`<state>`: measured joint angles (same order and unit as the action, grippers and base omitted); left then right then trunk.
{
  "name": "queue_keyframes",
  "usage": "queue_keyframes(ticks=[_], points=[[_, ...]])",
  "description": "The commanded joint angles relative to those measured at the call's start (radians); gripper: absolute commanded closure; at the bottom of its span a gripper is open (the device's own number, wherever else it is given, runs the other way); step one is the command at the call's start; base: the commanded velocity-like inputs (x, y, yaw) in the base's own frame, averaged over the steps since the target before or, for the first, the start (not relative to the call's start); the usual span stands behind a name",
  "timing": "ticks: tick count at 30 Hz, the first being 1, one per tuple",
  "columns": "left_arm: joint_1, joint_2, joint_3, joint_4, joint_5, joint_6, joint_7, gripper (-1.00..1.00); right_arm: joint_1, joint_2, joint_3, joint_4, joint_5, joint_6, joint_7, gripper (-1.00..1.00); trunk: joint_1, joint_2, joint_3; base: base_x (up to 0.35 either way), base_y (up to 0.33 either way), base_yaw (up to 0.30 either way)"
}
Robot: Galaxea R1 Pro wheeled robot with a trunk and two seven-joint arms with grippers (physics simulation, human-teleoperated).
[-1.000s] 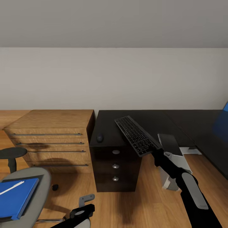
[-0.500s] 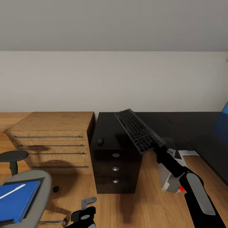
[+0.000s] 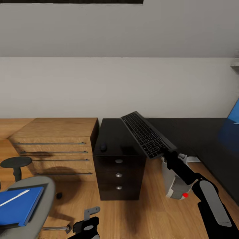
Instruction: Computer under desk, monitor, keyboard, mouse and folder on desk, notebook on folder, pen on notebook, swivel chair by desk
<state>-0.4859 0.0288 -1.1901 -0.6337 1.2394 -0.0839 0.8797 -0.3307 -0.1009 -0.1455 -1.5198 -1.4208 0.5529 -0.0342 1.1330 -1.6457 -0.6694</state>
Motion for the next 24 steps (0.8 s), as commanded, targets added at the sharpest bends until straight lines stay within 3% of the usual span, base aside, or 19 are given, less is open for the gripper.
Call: queue_keyframes(ticks=[1,8,9,14,15,17,18,20,21,24], points=[[-0.002,0.001,-0.009,0.001,0.011,-0.008,0.005,-1.0,-0.001,-0.001,-0.001,0.0,-0.007,0.007,-0.003,1.0,-0.005,0.007,0.002,-0.28,-0.19,0.0],[-0.002,-0.015,-0.011,0.005,0.009,-0.003,0.003,-1.0,-0.001,0.002,-0.002,0.002,-0.021,0.011,-0.003,1.0,-0.031,0.056,0.024,-0.253,-0.249,0.0],[-0.002,-0.02,-0.011,0.011,0.01,-0.001,0.001,-1.0,0.0,0.004,-0.002,0.003,-0.047,0.011,-0.003,1.0,-0.035,0.063,0.027,-0.223,-0.283,0.0],[-0.002,-0.025,-0.013,0.05,0.01,0.001,-0.004,-1.0,0.004,0.004,-0.002,0.003,-0.078,0.011,-0.005,1.0,-0.054,0.098,0.043,-0.218,-0.288,0.0],[-0.001,-0.022,-0.131,0.071,0.013,-0.003,-0.003,-1.0,0.005,0.005,0.0,0.0,-0.085,0.01,-0.007,1.0,-0.058,0.105,0.046,-0.209,-0.292,0.0],[-0.001,-0.02,-0.154,0.078,0.015,-0.006,-0.002,-1.0,0.006,0.004,0.0,-0.001,-0.084,0.01,-0.008,1.0,-0.066,0.119,0.052,-0.209,-0.292,0.0],[-0.001,-0.022,-0.16,0.195,0.045,-0.008,-0.058,-1.0,0.006,0.005,0.001,-0.001,-0.084,0.009,-0.011,1.0,-0.07,0.126,0.056,-0.209,-0.289,0.0],[-0.001,-0.023,-0.159,0.254,0.123,-0.01,-0.159,-1.0,0.006,0.006,0.001,-0.001,-0.084,0.008,-0.017,1.0,-0.077,0.14,0.062,-0.22,-0.264,0.0],[-0.001,-0.024,-0.16,0.319,0.265,-0.01,-0.32,-1.0,0.006,0.007,0.002,0.001,-0.084,0.008,-0.03,1.0,-0.081,0.147,0.065,-0.176,-0.172,0.0],[-0.001,-0.024,-0.161,0.326,0.276,-0.011,-0.335,-1.0,0.006,0.008,0.007,0.001,-0.083,0.008,-0.032,1.0,-0.093,0.168,0.074,-0.065,-0.06,0.0]])
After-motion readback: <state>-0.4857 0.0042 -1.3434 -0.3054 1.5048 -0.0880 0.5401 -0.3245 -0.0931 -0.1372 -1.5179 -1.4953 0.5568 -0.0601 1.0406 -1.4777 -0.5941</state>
